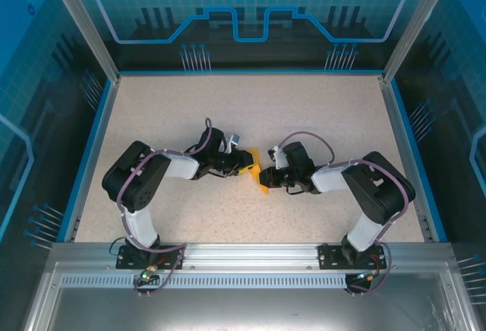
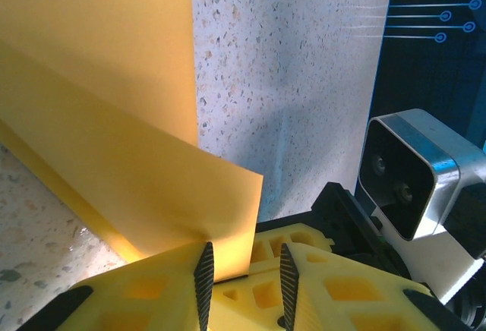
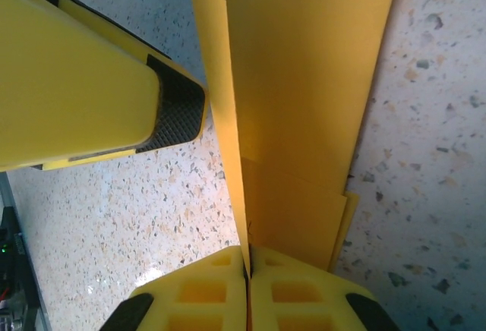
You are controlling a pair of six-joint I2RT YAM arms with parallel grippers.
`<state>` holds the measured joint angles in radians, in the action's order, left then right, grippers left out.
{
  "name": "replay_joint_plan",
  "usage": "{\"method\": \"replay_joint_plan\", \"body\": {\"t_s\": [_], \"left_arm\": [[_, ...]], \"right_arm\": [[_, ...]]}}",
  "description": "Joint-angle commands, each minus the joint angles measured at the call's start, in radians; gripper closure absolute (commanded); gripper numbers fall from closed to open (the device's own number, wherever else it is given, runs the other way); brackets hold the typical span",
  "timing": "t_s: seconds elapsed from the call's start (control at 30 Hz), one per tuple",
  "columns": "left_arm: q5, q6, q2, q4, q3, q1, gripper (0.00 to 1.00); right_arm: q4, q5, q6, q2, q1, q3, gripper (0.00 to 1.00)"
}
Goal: Fold a paper plane with a square sheet of paper (pick it up from the middle)
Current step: Fold the wing for the fifth time at the center of the table.
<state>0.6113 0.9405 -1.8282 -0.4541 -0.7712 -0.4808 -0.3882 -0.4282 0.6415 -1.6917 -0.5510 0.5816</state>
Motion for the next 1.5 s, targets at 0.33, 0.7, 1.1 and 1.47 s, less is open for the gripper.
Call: {"method": "replay_joint_plan", "body": {"t_s": [0.33,0.7,1.1,1.47], "left_arm": [[0.020,-0.013,-0.021,-0.044,0.034,-0.019,0.69],[0.028,-0.007,-0.059,-0.058,0.008,-0.022,0.70],[0.040,-0.005,-0.089,-0.096,0.000,-0.027,0.70],[0.007,-0.017,-0.051,-0.093,0.009,-0.028,0.72]], "right_arm": [[-0.003,-0.052,0.066,-0.059,0.042,0.009,0.93],[0.017,-0.065,0.058,-0.078,0.048,0.018,0.91],[0.081,-0.041,0.016,-0.091,0.046,0.039,0.88],[0.197,0.057,-0.049,-0.106,0.013,0.071,0.90]]}}
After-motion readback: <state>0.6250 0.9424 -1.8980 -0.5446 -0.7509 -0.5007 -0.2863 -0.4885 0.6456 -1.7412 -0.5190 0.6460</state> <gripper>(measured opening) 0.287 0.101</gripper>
